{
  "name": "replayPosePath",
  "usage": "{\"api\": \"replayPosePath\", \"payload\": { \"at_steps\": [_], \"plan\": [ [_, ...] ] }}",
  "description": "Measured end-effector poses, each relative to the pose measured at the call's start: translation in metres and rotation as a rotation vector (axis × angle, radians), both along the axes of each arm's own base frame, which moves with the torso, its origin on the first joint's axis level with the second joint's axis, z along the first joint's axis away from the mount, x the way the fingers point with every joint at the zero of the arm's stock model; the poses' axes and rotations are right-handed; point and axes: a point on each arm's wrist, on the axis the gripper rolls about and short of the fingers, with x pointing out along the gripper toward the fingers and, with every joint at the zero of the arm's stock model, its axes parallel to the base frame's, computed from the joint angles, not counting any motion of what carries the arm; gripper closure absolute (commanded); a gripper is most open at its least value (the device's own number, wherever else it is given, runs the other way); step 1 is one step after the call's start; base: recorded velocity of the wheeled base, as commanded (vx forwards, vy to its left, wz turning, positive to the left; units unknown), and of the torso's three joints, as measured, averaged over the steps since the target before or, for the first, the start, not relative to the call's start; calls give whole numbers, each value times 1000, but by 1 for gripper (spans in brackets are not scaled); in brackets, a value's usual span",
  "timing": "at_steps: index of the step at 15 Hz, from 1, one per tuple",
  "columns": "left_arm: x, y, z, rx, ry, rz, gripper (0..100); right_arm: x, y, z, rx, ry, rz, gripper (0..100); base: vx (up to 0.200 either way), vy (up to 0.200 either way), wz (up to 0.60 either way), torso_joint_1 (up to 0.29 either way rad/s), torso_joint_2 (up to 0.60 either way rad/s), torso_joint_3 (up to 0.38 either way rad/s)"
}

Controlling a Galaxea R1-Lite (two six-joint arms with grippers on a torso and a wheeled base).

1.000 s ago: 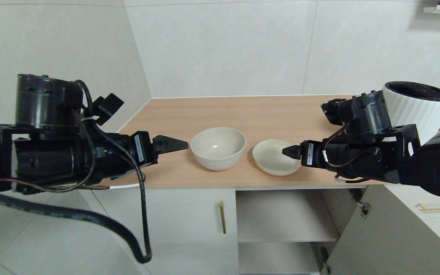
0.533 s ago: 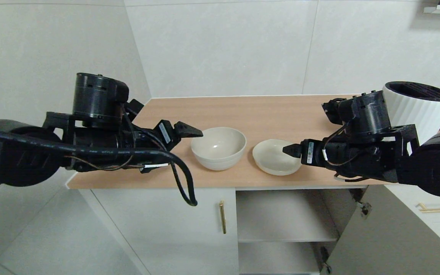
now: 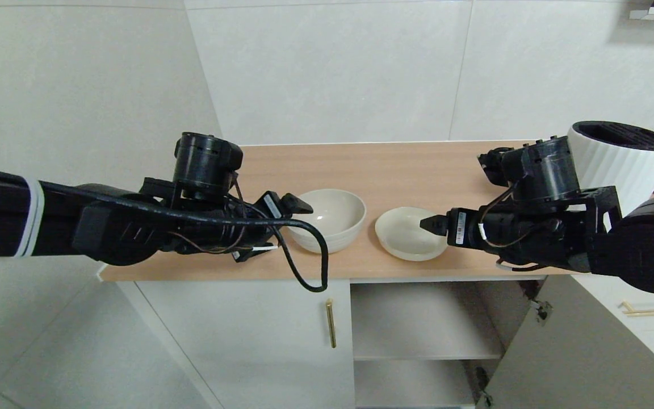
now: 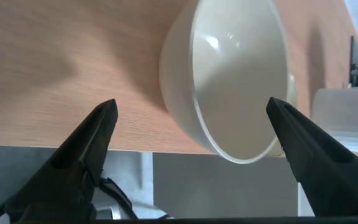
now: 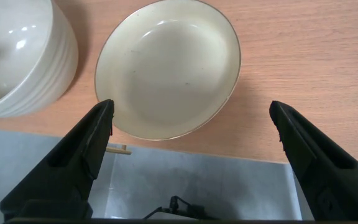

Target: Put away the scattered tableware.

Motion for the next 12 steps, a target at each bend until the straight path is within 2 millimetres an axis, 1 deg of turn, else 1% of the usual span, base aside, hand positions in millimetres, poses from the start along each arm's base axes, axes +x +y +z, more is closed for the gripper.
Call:
{"api": "replayPosePath", "payload": {
  "at_steps": [3,4,12],
  "plan": [
    [4,-2,-7,7,18,-1,0,0,0,0,-1,1,0,0,0,0,0,0,0,0],
    [4,-3,-9,9,21,-2,100,0,0,0,-1,2,-1,0,0,0,0,0,0,0],
    [6,-5,-13,15,30,-2,100,0,0,0,6,2,-3,0,0,0,0,0,0,0]
  ]
}}
